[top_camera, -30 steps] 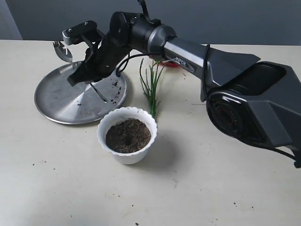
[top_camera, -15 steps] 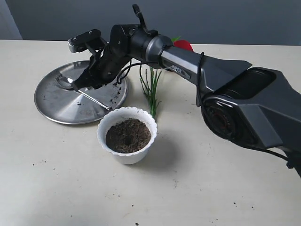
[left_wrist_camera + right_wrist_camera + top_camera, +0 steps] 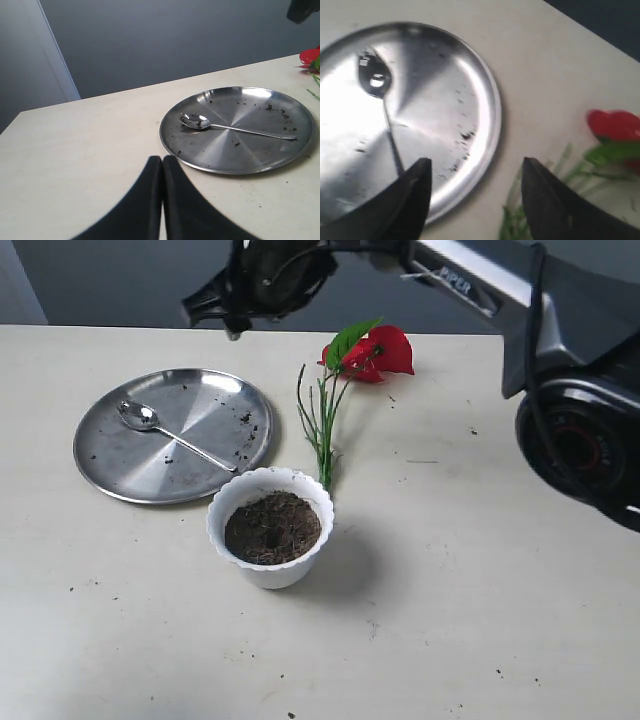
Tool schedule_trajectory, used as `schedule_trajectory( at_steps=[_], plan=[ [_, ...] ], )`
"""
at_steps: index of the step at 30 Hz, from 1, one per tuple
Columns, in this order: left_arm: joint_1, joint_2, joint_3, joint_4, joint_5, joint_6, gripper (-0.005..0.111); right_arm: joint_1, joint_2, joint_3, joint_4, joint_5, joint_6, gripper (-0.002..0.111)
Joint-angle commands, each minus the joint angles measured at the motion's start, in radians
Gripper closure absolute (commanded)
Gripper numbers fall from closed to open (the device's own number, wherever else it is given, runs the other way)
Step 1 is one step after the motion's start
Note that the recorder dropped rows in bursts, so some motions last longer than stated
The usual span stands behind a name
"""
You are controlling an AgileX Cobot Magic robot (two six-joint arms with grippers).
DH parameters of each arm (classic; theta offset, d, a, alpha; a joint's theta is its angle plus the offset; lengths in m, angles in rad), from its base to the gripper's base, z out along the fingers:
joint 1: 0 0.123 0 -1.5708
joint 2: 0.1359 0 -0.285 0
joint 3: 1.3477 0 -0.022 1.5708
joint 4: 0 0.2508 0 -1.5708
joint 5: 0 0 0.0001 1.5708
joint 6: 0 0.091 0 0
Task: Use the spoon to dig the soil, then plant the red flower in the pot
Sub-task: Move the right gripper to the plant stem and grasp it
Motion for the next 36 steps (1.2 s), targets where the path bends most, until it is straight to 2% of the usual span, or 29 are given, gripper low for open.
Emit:
schedule_trajectory(
  at_steps=[1, 12, 36],
  plan=[
    [-0.002, -0.004, 0.002, 0.001, -0.008, -0.005, 0.106, -0.068, -0.018, -0.002, -0.067, 0.105, 0.180, 0.047],
    [-0.002, -0.004, 0.002, 0.001, -0.008, -0.005, 0.106, -0.181, 0.069, 0.002, 0.246, 0.091, 0.226, 0.047],
    [-0.002, -0.004, 0.002, 0.001, -0.005, -0.005, 0.106, -0.192, 0.162, 0.009, 0.152, 0.092, 0.303, 0.047]
  ],
)
